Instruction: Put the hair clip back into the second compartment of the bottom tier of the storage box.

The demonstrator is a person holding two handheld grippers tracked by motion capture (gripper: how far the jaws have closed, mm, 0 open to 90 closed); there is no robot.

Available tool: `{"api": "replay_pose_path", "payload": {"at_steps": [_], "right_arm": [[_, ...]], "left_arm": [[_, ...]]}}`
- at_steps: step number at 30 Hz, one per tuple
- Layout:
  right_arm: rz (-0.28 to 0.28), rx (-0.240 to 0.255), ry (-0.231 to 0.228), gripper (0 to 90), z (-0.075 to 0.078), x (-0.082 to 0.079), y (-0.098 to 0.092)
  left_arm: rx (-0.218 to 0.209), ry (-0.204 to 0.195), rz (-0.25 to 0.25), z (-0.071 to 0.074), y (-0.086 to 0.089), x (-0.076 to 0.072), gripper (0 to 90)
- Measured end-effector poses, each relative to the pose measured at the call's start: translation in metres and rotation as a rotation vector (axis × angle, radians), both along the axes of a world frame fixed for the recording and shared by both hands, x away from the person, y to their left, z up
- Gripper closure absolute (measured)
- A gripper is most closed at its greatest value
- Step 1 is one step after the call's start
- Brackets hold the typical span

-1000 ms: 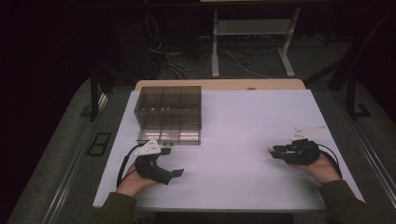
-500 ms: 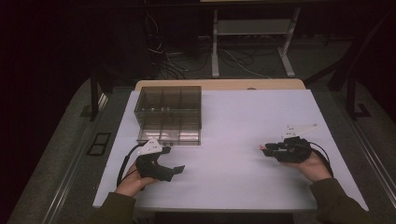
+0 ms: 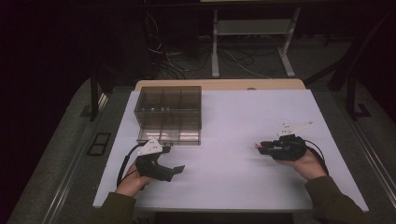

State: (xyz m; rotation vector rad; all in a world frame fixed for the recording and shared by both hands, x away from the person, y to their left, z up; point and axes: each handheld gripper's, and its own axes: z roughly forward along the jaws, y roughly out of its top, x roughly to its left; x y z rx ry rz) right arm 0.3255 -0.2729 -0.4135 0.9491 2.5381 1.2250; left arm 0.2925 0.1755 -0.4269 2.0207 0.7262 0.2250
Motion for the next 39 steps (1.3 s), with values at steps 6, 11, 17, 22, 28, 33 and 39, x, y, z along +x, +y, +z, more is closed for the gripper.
{"api": "replay_pose_path", "payload": {"at_steps": [6, 11, 17, 22, 28, 33, 39], "right_arm": [[0.023, 0.01, -0.009, 67.8, 0.003, 0.003, 0.014], [0.036, 0.014, -0.011, 67.9, 0.003, 0.006, 0.022], [0.045, 0.022, -0.016, 67.8, 0.005, 0.009, 0.03], [0.05, 0.024, -0.02, 67.8, 0.007, 0.011, 0.035], [0.059, 0.03, -0.031, 67.8, 0.01, 0.014, 0.044], [0.064, 0.031, -0.042, 67.8, 0.012, 0.018, 0.052], [0.076, 0.038, -0.041, 67.8, 0.013, 0.021, 0.063]], "left_arm": [[-0.002, -0.002, -0.005, 0.001, 0.0, -0.001, 6.3], [0.0, -0.005, -0.007, 0.0, -0.001, -0.001, 6.3], [0.001, -0.008, -0.014, 0.0, -0.001, -0.001, 6.3], [-0.001, -0.01, -0.016, 0.0, 0.0, -0.001, 6.3], [0.006, -0.024, -0.03, 0.0, -0.001, -0.001, 6.3], [0.009, -0.038, -0.03, 0.0, -0.002, -0.002, 6.3], [0.009, -0.04, -0.035, 0.0, -0.001, -0.001, 6.3]]}}
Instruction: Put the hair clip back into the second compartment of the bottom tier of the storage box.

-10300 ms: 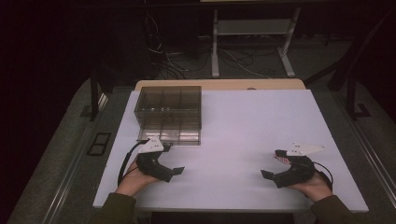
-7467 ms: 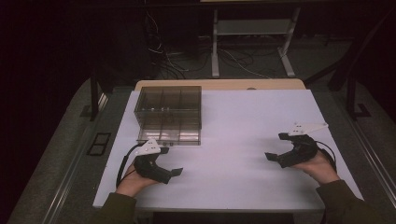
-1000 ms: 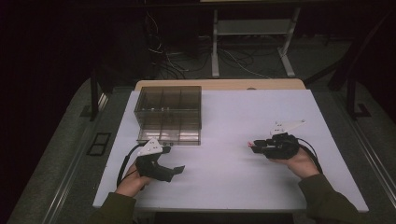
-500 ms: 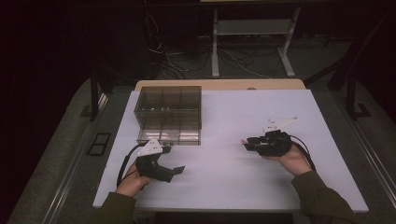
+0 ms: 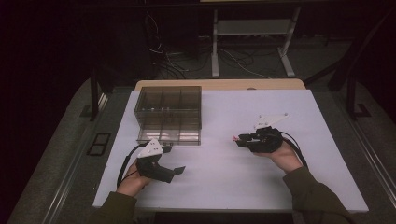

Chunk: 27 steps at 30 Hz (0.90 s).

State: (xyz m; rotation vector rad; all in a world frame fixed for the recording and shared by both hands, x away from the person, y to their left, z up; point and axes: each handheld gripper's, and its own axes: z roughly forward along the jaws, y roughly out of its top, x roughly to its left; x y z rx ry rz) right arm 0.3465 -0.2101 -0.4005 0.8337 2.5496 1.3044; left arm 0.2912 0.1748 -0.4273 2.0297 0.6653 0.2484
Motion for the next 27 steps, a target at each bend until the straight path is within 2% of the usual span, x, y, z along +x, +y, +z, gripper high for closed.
{"api": "replay_pose_path", "payload": {"at_steps": [8, 27], "right_arm": [[0.029, 0.004, -0.004, 67.8, 0.001, 0.008, 0.019], [0.068, -0.001, 0.001, 67.8, 0.001, 0.019, 0.049]], "left_arm": [[-0.007, -0.005, 0.001, -0.001, -0.001, 0.0, 6.3], [-0.012, -0.003, 0.003, -0.001, 0.0, -0.001, 6.3]]}}
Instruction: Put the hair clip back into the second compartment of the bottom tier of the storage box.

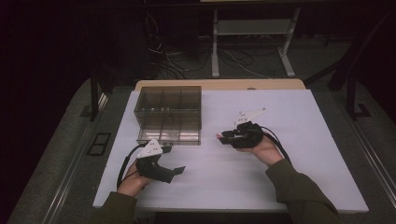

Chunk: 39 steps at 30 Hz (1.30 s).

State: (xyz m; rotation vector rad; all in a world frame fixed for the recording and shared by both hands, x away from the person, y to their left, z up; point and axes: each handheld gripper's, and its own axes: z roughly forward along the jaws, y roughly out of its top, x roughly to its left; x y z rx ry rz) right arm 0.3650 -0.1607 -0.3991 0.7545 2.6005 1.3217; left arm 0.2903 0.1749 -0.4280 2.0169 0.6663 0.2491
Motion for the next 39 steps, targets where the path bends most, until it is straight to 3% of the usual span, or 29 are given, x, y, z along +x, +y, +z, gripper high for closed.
{"api": "replay_pose_path", "payload": {"at_steps": [26, 39], "right_arm": [[0.056, 0.014, 0.009, 67.8, 0.002, 0.022, 0.054], [0.051, 0.029, -0.001, 67.8, 0.007, 0.038, 0.084]], "left_arm": [[-0.005, -0.007, -0.005, 0.0, 0.0, -0.001, 6.4], [0.006, -0.012, -0.011, 0.001, 0.0, -0.001, 6.4]]}}
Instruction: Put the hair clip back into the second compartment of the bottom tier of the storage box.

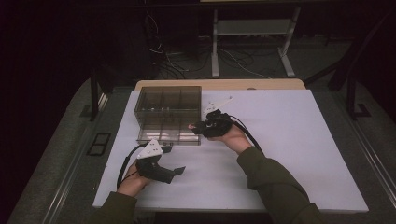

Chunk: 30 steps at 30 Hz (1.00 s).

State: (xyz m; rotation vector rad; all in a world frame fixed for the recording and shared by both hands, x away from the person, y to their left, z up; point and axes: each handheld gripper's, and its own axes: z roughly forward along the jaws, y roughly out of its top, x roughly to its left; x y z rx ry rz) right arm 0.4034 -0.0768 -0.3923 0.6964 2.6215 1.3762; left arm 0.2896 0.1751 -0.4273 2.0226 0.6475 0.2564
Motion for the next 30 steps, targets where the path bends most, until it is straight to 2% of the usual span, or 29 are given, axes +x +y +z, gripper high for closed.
{"api": "replay_pose_path", "payload": {"at_steps": [18, 30], "right_arm": [[0.009, -0.019, 0.033, 67.8, -0.012, 0.015, 0.044], [0.038, -0.026, 0.048, 67.7, -0.018, 0.025, 0.076]], "left_arm": [[-0.001, -0.002, -0.002, 0.0, 0.0, 0.0, 6.4], [-0.007, -0.002, -0.003, 0.0, 0.0, -0.001, 6.4]]}}
